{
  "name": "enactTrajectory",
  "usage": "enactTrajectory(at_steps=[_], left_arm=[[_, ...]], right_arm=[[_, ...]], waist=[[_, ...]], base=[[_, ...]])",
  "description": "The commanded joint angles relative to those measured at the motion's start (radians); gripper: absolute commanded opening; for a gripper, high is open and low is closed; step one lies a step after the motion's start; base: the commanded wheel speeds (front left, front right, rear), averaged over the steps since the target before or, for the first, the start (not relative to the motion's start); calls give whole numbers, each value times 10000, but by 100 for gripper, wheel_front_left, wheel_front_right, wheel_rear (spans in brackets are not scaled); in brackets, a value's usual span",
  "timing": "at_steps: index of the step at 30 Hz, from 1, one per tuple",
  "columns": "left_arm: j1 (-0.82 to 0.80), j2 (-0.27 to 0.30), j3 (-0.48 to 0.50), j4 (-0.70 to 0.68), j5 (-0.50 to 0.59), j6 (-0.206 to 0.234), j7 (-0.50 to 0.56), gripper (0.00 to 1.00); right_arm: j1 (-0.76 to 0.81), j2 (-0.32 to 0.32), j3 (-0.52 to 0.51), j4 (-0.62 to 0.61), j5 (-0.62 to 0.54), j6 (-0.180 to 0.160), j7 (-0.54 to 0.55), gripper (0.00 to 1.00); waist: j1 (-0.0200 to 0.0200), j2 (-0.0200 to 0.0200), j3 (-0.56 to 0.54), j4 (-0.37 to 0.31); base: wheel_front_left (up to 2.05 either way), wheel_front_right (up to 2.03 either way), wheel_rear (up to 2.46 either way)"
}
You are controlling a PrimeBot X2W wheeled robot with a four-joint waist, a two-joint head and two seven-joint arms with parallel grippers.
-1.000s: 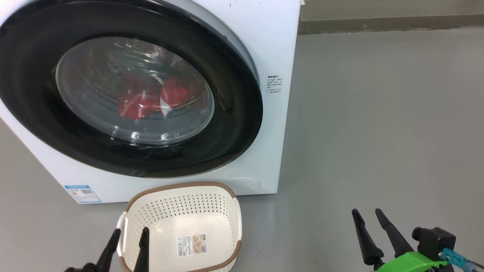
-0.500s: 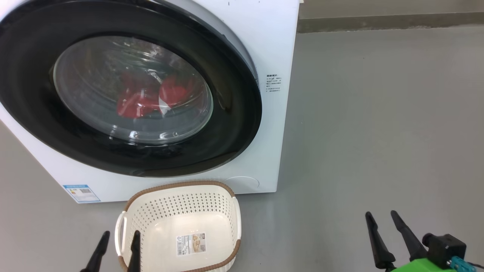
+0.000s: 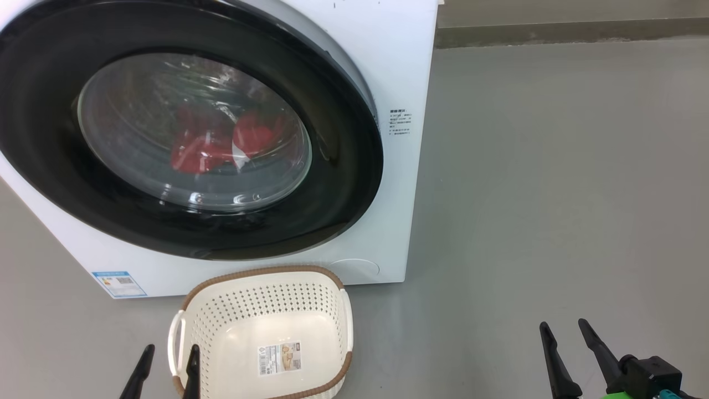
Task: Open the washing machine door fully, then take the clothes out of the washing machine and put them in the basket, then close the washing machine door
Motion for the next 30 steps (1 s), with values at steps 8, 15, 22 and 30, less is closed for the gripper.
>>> enactTrajectory(at_steps=[8, 15, 22, 30], left_arm=[[-115, 25, 448, -189, 69, -112, -122, 100], [-156, 3, 375, -152, 12, -132, -122, 100], [-274, -9, -59, -191, -159, -137, -122, 100], [-500, 18, -712, -256, -344, -138, -122, 100]], right_arm=[[-37, -96, 199, -307, -35, 4, -136, 100], [-116, -93, 352, -565, 106, 4, -136, 0], [-858, -92, 637, -771, 1617, 4, -136, 0], [-2441, -92, 1391, -1000, 4800, 4, -136, 0]], waist=[[0, 0, -25, 5], [0, 0, -11, 44], [0, 0, 179, 165], [0, 0, 625, 527]], base=[[0, 0, 0], [0, 0, 0], [0, 0, 0], [0, 0, 0]])
